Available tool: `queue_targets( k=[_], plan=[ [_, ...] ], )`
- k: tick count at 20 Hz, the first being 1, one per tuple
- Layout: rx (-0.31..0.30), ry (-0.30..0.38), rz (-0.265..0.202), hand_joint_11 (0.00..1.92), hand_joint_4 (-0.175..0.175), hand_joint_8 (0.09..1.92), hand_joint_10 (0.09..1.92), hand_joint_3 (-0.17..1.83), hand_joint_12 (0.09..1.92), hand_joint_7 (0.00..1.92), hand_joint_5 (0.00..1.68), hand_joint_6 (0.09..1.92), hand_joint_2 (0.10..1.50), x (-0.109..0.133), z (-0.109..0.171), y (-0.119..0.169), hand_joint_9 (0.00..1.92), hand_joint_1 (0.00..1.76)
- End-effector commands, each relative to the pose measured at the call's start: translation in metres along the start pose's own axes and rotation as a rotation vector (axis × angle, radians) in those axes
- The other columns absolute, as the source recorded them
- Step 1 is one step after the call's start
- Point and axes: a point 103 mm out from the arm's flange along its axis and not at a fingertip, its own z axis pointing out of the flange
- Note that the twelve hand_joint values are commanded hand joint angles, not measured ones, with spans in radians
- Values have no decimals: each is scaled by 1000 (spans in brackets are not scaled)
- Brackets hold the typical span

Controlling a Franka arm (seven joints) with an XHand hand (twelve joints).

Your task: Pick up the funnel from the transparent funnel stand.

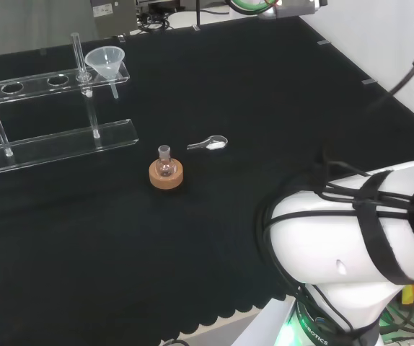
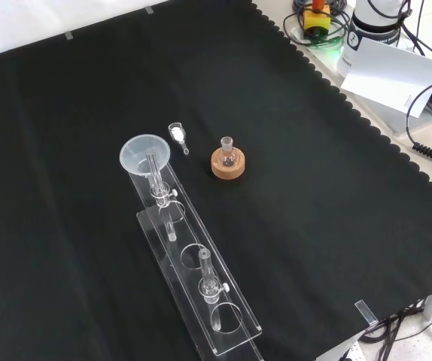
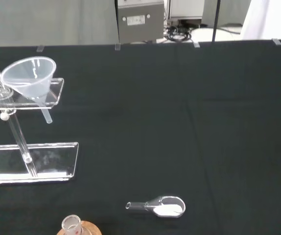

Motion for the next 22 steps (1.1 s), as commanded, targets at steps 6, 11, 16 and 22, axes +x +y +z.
queue_targets(
  k=[6, 11, 16, 22],
  plan=[
    [62, -11, -38, 133, 12, 378, 618, 401, 1345, 11, 182, 87, 1173, -1, 44, 76, 160, 0],
    [63, -17, -98, 137, 6, 425, 639, 347, 1356, 38, 195, 87, 1149, -5, 57, 134, 191, 43],
    [88, -47, -160, 160, -7, 500, 682, 277, 1367, 107, 213, 87, 1038, 3, 70, 175, 276, 289],
    [184, -57, -199, 198, -23, 615, 687, 253, 1365, 87, 229, 87, 943, 23, 93, 202, 327, 463]
  ],
)
